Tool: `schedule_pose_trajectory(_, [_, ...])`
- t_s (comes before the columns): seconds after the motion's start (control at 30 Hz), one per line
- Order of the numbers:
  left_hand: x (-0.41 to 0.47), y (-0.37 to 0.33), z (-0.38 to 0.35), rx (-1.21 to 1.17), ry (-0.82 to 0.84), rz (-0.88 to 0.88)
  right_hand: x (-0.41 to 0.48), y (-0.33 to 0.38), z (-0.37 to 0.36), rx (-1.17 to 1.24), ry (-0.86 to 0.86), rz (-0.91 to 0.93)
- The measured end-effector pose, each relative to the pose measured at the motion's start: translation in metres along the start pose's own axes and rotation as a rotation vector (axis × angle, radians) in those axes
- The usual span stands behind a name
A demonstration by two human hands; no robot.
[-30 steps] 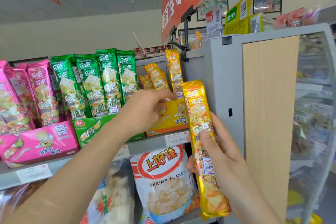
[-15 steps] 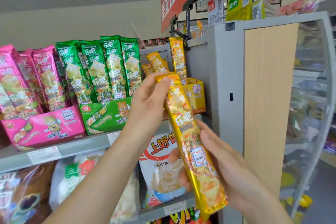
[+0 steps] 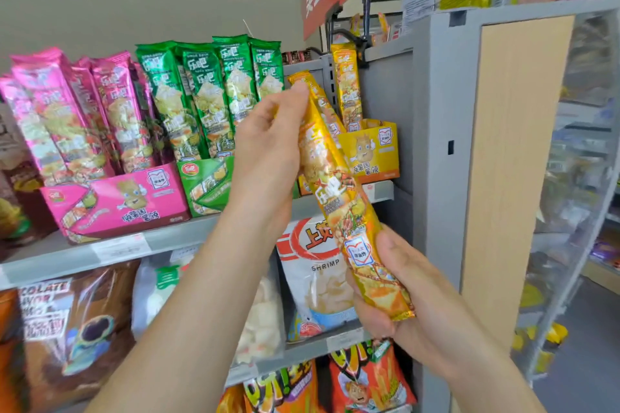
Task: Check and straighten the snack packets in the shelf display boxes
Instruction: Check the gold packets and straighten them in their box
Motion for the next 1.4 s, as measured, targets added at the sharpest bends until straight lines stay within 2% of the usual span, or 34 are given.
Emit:
schedule_pose_trajectory(0.13, [-0.016,0.0,0.011,0.093,0.049,-0.097,0.001,-0.001,-0.029,-0.069,-0.206,0.06])
schedule_pose_trajectory(0.3, [-0.043,0.004,0.029,0.053,0.126,-0.036,0.001,-0.01,-0.061,-0.275,-0.517,0.242])
schedule_pose_trajectory(0.4, [-0.068,0.012,0.039,0.023,0.214,0.038,0.006,-0.018,-0.071,-0.328,-0.619,0.345])
schedule_pose_trajectory(0.57, [-0.097,0.023,0.062,-0.072,0.25,0.129,0.008,-0.038,-0.079,-0.431,-0.721,0.334])
schedule_pose_trajectory(0.67, [-0.102,0.022,0.072,-0.119,0.237,0.137,0.004,-0.046,-0.079,-0.347,-0.685,0.21])
schedule_pose_trajectory(0.8, [-0.099,0.019,0.075,-0.078,0.213,0.068,-0.007,-0.038,-0.071,-0.033,-0.425,0.003])
schedule_pose_trajectory(0.9, [-0.096,0.017,0.069,-0.164,0.246,0.097,-0.015,-0.03,-0.064,-0.022,-0.34,0.025])
schedule_pose_trajectory(1.0, [-0.094,0.016,0.053,-0.153,0.262,0.114,-0.018,-0.025,-0.055,-0.266,-0.514,0.237])
schedule_pose_trajectory(1.17, [-0.091,0.021,0.024,-0.113,0.119,0.051,-0.024,-0.017,-0.027,-1.161,-0.911,0.623])
schedule_pose_trajectory(1.2, [-0.089,0.023,0.018,-0.136,0.1,0.05,-0.026,-0.016,-0.021,-1.266,-0.95,0.697])
schedule_pose_trajectory(1.3, [-0.086,0.029,0.002,-0.192,0.034,0.061,-0.032,-0.016,0.001,-1.353,-0.975,0.888])
schedule_pose_trajectory(1.4, [-0.084,0.036,-0.011,-0.238,-0.024,0.104,-0.038,-0.016,0.021,-1.326,-0.889,0.977])
Point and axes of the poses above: each hand's wrist, its own x-axis towards the middle knuckle, its own z-axis out of the back of the hand, y = z × x, the point moved 1 cm from there along x, towards the middle knuckle, and after that the axes turned 12 degrees about -z, right-handed, at the moved point
